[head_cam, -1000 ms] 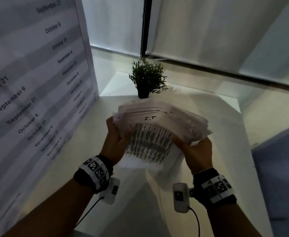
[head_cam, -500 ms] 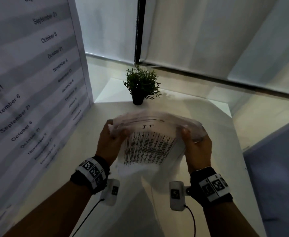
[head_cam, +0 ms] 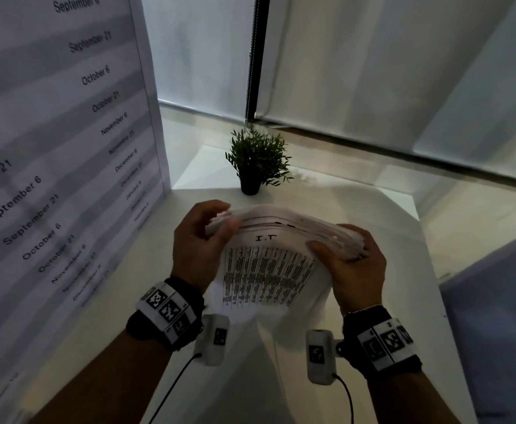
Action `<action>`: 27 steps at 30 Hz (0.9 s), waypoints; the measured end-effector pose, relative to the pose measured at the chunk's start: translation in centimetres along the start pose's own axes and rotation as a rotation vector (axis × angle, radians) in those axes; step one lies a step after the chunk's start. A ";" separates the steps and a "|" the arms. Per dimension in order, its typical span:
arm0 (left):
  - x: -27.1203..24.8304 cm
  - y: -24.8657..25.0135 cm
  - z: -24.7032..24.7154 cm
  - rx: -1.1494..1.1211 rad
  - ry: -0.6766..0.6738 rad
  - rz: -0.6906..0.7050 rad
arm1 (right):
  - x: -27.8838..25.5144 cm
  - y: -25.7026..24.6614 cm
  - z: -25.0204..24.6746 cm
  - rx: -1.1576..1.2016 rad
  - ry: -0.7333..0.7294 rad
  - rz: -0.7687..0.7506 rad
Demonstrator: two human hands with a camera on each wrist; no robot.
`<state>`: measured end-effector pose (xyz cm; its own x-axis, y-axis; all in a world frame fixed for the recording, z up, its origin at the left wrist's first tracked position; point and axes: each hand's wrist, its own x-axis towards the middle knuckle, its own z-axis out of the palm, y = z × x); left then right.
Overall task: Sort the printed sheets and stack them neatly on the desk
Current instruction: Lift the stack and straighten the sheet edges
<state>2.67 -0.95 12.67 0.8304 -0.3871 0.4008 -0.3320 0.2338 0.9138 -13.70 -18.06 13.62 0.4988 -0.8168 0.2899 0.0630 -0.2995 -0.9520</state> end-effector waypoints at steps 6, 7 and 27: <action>0.8 0.3 0.2 0.148 0.045 0.034 | 0.0 0.8 0.1 0.007 -0.029 0.037; 0.8 0.1 0.2 0.131 0.076 0.029 | 0.0 1.0 0.3 0.026 -0.034 0.052; -0.2 -2.8 -1.3 -0.094 -0.131 -0.334 | 2.0 1.6 -1.0 0.235 -0.069 0.175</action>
<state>4.03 -0.42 9.92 0.8196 -0.5656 0.0917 -0.0043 0.1540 0.9881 -13.44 -20.62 12.79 0.5764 -0.8083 0.1197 0.1656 -0.0279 -0.9858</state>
